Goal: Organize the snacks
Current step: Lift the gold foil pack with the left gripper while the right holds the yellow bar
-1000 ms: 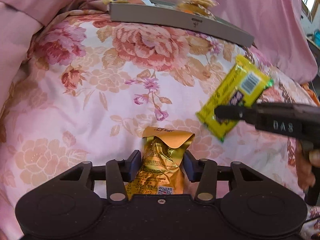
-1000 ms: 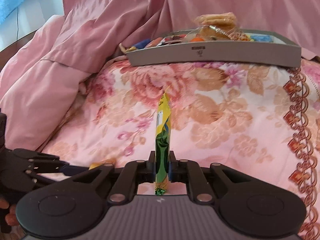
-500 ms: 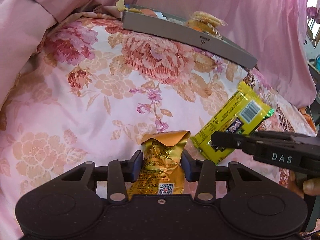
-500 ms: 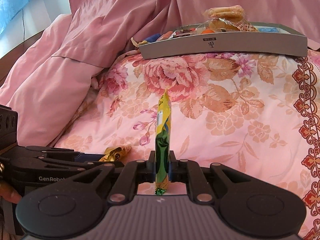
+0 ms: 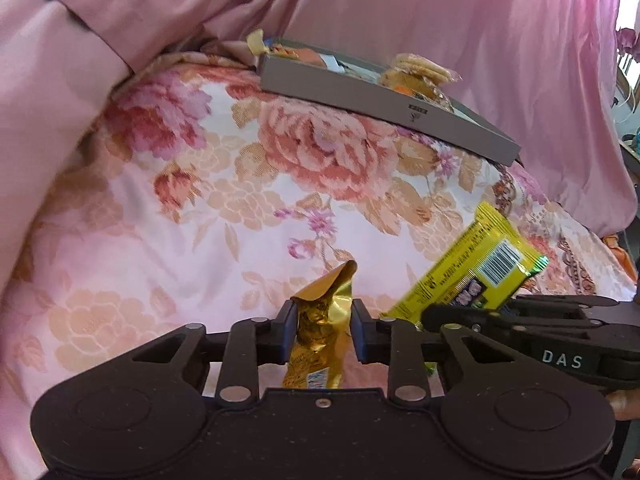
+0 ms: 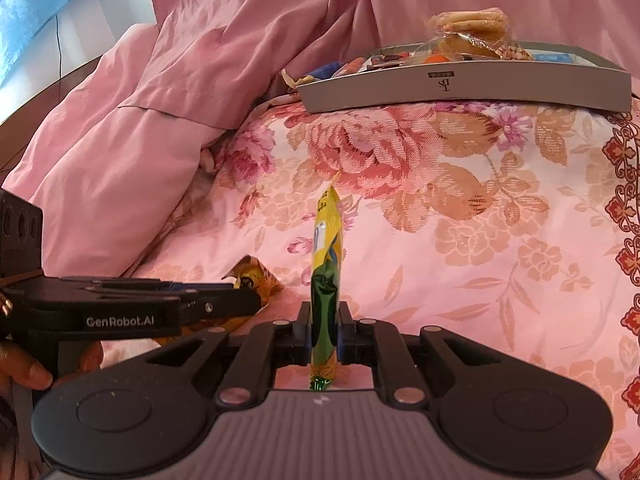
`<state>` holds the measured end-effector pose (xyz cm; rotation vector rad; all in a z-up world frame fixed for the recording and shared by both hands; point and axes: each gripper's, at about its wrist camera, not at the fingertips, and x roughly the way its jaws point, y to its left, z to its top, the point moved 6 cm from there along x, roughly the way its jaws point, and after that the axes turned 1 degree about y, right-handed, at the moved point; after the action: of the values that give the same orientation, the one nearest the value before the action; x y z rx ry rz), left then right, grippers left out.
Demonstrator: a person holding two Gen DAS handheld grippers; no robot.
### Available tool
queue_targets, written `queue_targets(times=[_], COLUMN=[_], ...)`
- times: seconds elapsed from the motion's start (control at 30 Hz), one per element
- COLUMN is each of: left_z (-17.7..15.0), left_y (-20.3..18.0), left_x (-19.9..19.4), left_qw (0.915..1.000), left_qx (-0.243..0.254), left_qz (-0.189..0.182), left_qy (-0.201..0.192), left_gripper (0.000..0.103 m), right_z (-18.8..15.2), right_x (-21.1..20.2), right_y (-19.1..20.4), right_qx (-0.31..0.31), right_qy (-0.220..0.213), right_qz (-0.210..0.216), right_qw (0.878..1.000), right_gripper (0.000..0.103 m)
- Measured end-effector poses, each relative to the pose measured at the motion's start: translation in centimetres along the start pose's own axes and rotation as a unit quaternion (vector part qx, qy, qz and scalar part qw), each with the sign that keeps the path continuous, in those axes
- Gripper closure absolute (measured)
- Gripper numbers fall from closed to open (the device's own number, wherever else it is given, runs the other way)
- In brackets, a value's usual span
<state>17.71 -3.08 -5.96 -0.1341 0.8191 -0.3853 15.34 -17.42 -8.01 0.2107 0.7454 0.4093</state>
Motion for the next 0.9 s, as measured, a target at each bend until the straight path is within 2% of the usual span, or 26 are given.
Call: queue_targets(times=[0.13,0.27,0.63,0.9], left_z=[0.3,-0.3,-0.6,-0.4], left_y=[0.7,1.4,0.4,0.6], left_x=[-0.3,0.2,0.4,0.2], left_qw=[0.9995,0.9997,0.9991,0.9996], left_qx=[0.013,-0.007,0.026,0.002], left_qz=[0.028,0.014,0.027,0.022], left_qy=[-0.004,0.02,0.017,0.018], left_gripper=[0.082,0.082,0.084,0.085], right_z=[-0.1,-0.1,0.0,0.1], right_x=[-0.1,0.1,0.3,0.1], right_y=[-0.1,-0.1,0.2,0.4], right_qx=[0.002,0.003,-0.003,-0.004], right_qy=[0.001,0.003,0.003,0.0], right_qz=[0.0,0.002,0.006,0.009], right_qw=[1.0,1.0,1.0,1.0], right_gripper=[0.09,0.09,0.09,0.09])
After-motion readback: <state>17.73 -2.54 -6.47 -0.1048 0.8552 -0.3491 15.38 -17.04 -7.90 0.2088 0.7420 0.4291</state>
